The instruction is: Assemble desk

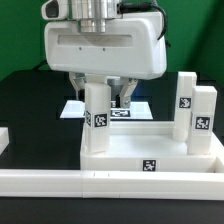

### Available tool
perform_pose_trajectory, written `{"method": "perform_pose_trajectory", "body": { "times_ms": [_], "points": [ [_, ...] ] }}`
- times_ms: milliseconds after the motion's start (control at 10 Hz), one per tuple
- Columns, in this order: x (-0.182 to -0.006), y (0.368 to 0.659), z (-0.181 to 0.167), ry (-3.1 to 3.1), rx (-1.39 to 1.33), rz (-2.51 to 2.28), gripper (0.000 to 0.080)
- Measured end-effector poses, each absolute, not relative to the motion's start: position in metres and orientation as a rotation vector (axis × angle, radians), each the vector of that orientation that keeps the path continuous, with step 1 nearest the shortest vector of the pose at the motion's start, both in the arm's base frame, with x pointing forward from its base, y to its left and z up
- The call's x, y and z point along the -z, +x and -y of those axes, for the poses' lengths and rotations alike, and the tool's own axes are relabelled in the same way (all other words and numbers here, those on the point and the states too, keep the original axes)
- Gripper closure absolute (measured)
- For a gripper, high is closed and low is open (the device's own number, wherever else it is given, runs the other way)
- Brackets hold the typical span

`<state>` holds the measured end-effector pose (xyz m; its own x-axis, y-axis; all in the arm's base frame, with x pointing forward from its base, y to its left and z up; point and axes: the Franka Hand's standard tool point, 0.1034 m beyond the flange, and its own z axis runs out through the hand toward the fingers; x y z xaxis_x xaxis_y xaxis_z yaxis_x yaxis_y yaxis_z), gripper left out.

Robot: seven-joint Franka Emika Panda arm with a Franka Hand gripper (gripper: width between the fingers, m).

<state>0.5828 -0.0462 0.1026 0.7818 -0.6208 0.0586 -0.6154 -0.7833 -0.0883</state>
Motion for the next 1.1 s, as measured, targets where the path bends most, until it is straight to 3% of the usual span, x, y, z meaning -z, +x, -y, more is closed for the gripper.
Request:
{"method": "perform_pose_trajectory", "body": {
  "times_ms": [1100],
  "points": [
    [-0.1082, 0.5894, 0.0534, -3.118, 0.161, 0.493, 0.0150]
  ]
}}
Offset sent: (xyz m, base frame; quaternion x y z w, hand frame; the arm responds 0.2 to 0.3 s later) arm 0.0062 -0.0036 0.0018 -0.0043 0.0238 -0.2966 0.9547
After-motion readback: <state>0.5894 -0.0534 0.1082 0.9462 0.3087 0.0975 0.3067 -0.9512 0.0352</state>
